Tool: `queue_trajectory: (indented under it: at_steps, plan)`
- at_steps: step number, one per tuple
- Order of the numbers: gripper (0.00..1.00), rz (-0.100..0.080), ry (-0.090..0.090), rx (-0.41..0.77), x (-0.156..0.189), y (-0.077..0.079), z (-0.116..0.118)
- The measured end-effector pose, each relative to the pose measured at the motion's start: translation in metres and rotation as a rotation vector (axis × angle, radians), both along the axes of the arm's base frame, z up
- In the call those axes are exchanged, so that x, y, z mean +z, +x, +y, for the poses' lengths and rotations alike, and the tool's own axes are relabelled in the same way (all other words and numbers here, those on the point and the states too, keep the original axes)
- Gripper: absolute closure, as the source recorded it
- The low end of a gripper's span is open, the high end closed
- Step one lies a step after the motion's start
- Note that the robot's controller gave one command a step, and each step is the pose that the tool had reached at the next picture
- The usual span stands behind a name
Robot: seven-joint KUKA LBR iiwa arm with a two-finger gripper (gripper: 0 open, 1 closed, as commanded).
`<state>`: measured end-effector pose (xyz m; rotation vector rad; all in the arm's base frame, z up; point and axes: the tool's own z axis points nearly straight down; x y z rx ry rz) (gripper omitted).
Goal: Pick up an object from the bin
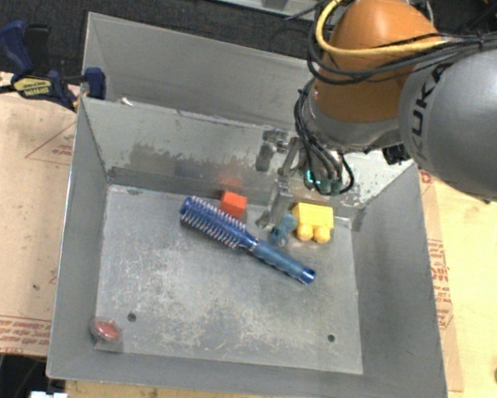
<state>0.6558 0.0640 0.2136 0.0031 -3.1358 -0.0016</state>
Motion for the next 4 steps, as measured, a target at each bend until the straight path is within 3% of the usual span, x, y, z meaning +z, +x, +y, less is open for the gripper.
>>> queue_trajectory:
  at_steps: [1, 2, 3, 4]
  plan:
    - [0.0, -0.004, 0.001, 0.284, -0.142, -0.028, 0.021]
    - [1.0, -0.005, 0.002, 0.282, -0.14, -0.028, 0.021]
    - [1.0, -0.016, 0.001, 0.281, -0.028, -0.035, 0.022]
    - [1.0, -0.017, 0.0, 0.288, 0.11, -0.052, 0.028]
